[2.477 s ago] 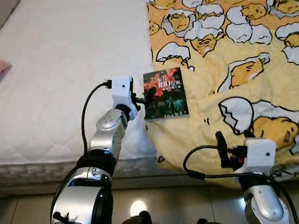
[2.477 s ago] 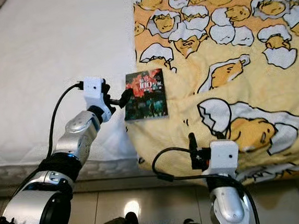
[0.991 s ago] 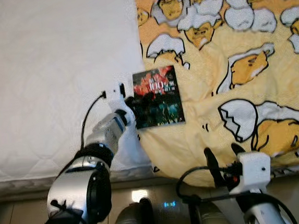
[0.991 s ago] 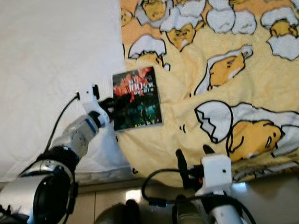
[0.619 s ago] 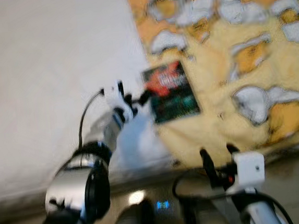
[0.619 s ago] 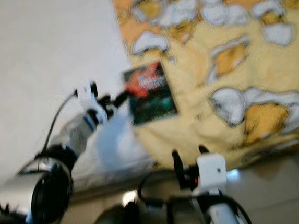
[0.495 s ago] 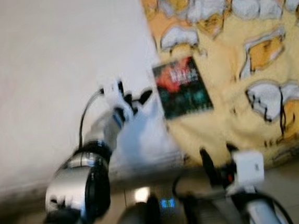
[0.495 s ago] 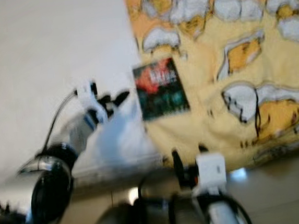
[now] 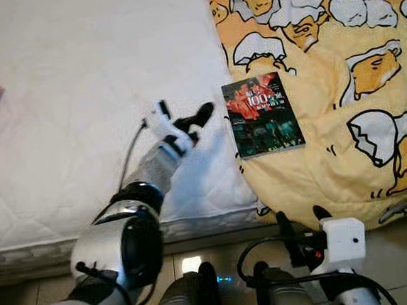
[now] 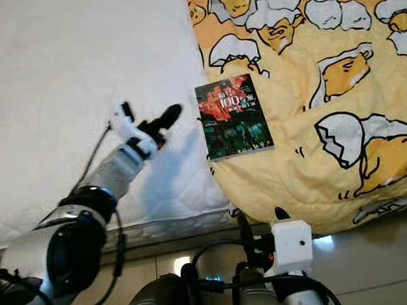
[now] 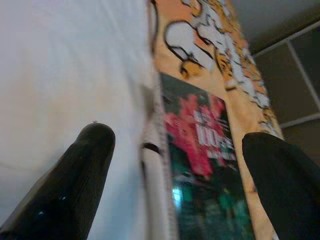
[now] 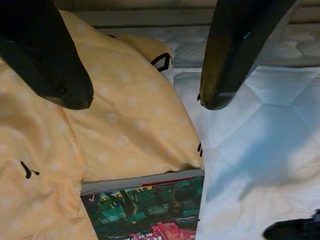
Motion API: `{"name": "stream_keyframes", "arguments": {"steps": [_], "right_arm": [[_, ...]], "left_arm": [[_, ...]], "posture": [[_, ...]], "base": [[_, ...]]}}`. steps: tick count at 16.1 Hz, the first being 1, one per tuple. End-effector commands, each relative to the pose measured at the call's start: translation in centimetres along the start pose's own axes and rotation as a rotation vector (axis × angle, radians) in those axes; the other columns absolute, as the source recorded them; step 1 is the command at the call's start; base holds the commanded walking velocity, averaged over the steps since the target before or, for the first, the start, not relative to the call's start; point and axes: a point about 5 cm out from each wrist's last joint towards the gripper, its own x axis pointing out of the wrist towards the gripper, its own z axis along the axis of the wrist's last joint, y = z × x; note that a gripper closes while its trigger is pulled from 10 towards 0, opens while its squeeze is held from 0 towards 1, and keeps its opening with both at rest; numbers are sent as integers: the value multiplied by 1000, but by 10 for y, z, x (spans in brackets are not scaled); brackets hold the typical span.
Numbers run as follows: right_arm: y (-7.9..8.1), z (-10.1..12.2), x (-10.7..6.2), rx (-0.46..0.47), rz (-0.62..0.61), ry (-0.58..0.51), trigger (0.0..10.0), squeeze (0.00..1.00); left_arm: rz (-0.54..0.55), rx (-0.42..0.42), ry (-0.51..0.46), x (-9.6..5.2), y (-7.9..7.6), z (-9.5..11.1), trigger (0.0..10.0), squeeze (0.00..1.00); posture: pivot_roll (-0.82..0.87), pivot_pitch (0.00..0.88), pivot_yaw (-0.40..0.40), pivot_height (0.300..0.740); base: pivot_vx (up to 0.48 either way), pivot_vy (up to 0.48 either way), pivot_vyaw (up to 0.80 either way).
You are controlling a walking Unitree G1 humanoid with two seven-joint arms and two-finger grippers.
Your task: Clean up the room
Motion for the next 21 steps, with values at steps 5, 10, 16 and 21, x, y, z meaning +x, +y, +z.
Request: {"name": "stream_keyframes", "arguments": {"steps": [5, 10, 16, 21], "right_arm": [[-1, 0, -6, -14, -31, 11, 10000, 145], [-2, 2, -5, -8, -53, -6, 10000, 137], [-1, 1, -11, -4, -52, 10, 10000, 133], [0, 0, -15, -1, -54, 22, 10000, 129]], "left_arm": [[-47, 18, 83, 4, -11, -20, 10000, 0], [-24, 81, 115, 4, -10, -25, 10000, 0], [78, 102, 78, 2, -1, -22, 10000, 0], [56, 77, 102, 3, -5, -33, 10000, 0]], "posture": [[-205, 260, 95, 740], [-202, 271, 98, 740], [-219, 292, 92, 740], [-230, 305, 88, 740]], "base": [[0, 0, -270], [0, 0, -473], [0, 0, 0], [0, 0, 0]]}}
